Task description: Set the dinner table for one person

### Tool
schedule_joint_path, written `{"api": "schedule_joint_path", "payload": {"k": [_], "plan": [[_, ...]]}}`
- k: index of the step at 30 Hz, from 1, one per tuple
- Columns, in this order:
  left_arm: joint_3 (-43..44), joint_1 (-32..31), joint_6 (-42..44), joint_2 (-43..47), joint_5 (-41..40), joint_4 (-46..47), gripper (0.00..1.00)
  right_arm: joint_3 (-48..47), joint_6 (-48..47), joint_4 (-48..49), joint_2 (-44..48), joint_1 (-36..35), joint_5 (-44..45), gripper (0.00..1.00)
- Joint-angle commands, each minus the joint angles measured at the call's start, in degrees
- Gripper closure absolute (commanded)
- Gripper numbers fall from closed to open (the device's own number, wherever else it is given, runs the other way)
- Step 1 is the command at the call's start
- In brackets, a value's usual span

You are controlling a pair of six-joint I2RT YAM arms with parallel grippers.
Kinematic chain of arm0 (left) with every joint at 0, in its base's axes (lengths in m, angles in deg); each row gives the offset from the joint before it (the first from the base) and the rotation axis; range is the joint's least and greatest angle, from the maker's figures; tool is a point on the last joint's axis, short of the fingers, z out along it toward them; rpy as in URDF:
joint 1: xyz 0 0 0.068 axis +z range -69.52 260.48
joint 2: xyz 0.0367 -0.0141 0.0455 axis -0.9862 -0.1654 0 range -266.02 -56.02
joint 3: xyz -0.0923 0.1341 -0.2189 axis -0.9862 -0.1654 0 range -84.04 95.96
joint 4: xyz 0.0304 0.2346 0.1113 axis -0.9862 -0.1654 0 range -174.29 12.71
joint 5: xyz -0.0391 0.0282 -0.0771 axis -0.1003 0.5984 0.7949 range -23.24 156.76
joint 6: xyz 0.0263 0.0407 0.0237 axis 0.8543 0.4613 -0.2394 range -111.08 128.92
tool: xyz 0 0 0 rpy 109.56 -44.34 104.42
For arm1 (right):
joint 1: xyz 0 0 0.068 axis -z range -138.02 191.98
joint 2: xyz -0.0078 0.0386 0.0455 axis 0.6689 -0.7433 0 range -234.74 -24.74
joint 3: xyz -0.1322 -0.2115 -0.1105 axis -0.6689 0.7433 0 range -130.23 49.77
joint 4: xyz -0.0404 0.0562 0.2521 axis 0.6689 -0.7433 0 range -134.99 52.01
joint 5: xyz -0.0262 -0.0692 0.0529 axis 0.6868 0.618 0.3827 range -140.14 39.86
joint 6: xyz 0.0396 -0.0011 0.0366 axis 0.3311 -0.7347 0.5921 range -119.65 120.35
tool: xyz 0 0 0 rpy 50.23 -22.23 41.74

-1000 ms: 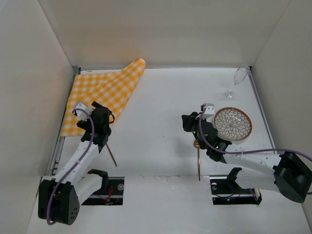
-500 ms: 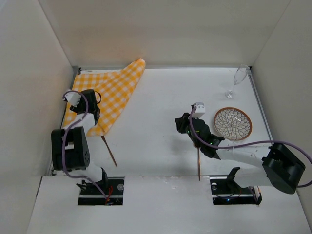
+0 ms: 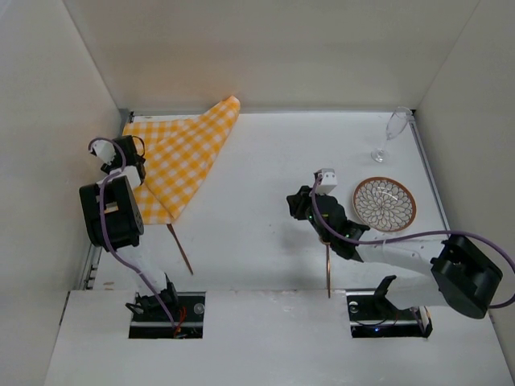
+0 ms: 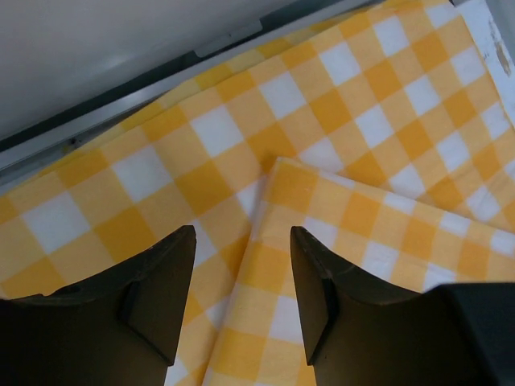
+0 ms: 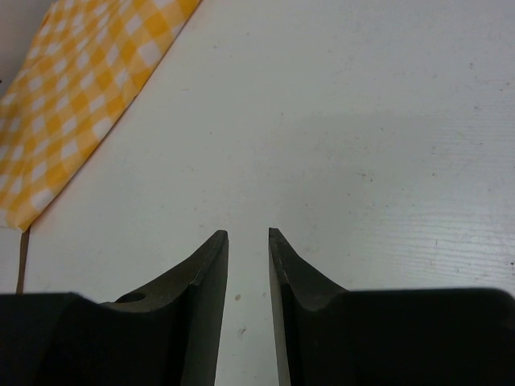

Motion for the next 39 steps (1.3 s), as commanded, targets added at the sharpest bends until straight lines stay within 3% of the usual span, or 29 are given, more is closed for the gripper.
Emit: {"api": "schedule_joint_path", "payload": {"k": [1,20,30,39], "plan": [[3.9,0.5,4.7,-0.9,5.1,-0.3,0.52,-3.1,0.5,1.2,-1.1,0.2,-1.6,0.68],[10.9,0.8,7.3,-10.0,7.1,-1.4,0.62,-3.7,-0.2,0.8,-2.5,0.2,-2.5,0.68],[12.1,0.0,6.8,-10.3,7.6,0.0,0.87,-4.2,-0.3,0.7,-3.6,0.2,-2.6,0.68],[14.0,-5.8,5.3,-6.6,8.4,1.9,0.99,-3.7,-0.1,1.3,-3.1,0.2,-2.2,0.68]]}}
